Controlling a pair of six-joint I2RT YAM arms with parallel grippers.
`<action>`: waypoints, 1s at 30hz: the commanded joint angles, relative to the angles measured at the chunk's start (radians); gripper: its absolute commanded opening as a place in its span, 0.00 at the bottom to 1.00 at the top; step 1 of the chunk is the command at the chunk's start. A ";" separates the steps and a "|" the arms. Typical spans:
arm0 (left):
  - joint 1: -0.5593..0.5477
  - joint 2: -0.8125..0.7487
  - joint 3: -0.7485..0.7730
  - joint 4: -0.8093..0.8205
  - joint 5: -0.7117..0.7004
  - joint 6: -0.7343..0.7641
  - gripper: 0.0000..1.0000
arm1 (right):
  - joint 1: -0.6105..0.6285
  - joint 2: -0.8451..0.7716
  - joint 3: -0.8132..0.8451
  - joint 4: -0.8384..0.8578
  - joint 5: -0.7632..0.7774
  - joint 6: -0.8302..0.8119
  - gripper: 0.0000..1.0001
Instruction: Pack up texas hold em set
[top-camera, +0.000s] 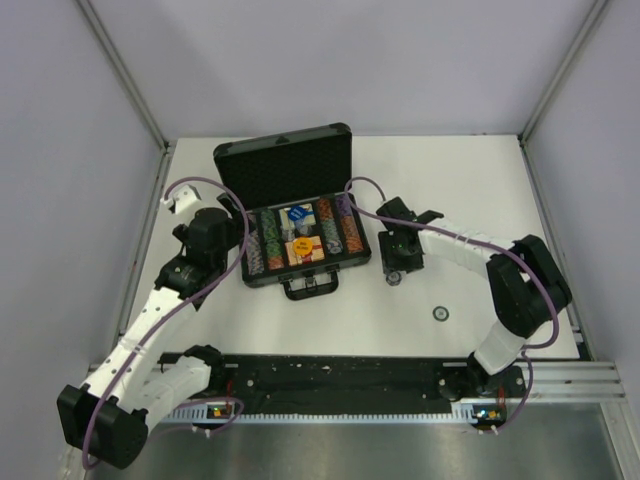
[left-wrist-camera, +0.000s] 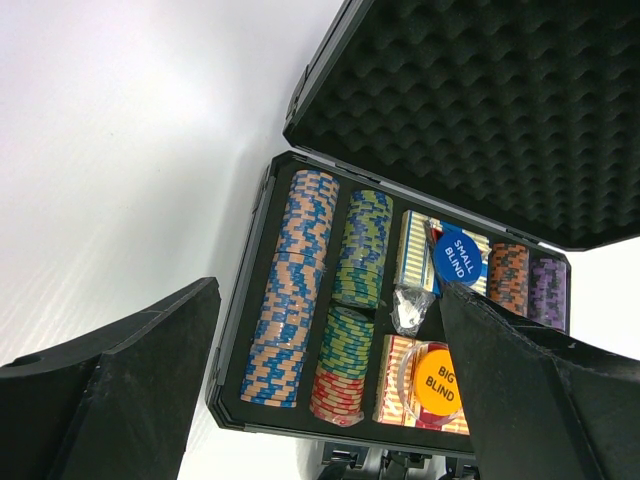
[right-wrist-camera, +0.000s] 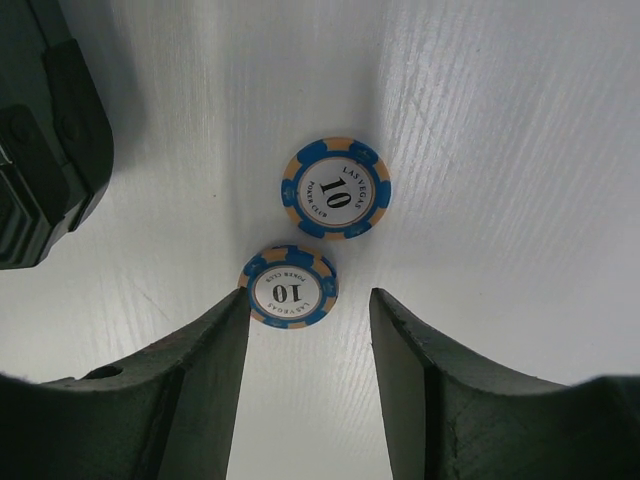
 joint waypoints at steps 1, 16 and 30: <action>0.008 -0.017 0.031 0.017 0.002 -0.005 0.97 | 0.006 0.004 0.072 0.005 0.071 0.016 0.52; 0.014 -0.040 0.022 0.007 -0.017 -0.002 0.97 | -0.037 0.103 0.172 -0.029 0.111 0.093 0.55; 0.022 -0.040 0.011 0.013 -0.021 -0.001 0.97 | -0.066 0.149 0.108 -0.012 0.048 0.099 0.55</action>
